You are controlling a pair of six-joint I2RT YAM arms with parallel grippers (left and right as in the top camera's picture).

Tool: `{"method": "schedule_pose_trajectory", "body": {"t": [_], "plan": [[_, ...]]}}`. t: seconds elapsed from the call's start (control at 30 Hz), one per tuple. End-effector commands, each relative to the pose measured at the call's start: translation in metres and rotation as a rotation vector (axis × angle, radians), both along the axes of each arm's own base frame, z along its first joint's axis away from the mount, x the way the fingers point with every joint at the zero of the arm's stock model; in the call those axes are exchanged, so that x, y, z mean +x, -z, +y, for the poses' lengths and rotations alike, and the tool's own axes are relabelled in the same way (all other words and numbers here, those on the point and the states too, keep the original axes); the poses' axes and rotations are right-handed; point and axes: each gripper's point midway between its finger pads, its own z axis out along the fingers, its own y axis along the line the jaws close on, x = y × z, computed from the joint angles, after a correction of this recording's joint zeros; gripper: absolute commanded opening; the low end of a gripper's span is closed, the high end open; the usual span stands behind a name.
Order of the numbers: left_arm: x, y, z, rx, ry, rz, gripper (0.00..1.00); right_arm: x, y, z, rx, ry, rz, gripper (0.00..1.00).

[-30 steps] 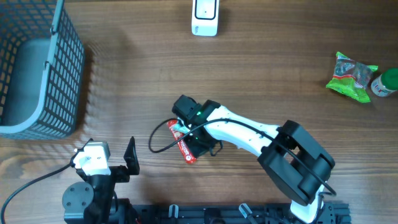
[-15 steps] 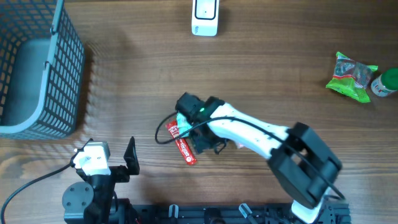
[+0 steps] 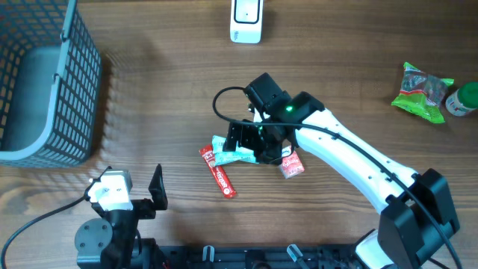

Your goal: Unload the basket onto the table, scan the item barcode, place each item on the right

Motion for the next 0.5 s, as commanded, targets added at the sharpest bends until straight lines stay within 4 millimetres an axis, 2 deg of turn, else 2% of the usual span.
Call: {"method": "schedule_pose_trajectory", "body": {"t": [0.0, 0.17, 0.33, 0.47], "plan": [[0.001, 0.003, 0.001, -0.006, -0.007, 0.003, 1.00, -0.019, 0.011, 0.004, -0.086, 0.451, 0.334, 0.80], [0.001, 0.003, 0.001, -0.006, -0.007, 0.004, 1.00, -0.033, 0.030, 0.004, -0.155, 0.656, 0.444, 0.98], [0.001, 0.003, 0.001, -0.006, -0.007, 0.003, 1.00, -0.028, 0.046, -0.007, -0.214, 0.841, 0.464, 1.00], [0.001, 0.003, 0.001, -0.006, -0.007, 0.003, 1.00, -0.019, 0.060, 0.000, -0.168, 0.904, 0.469, 0.99]]}}
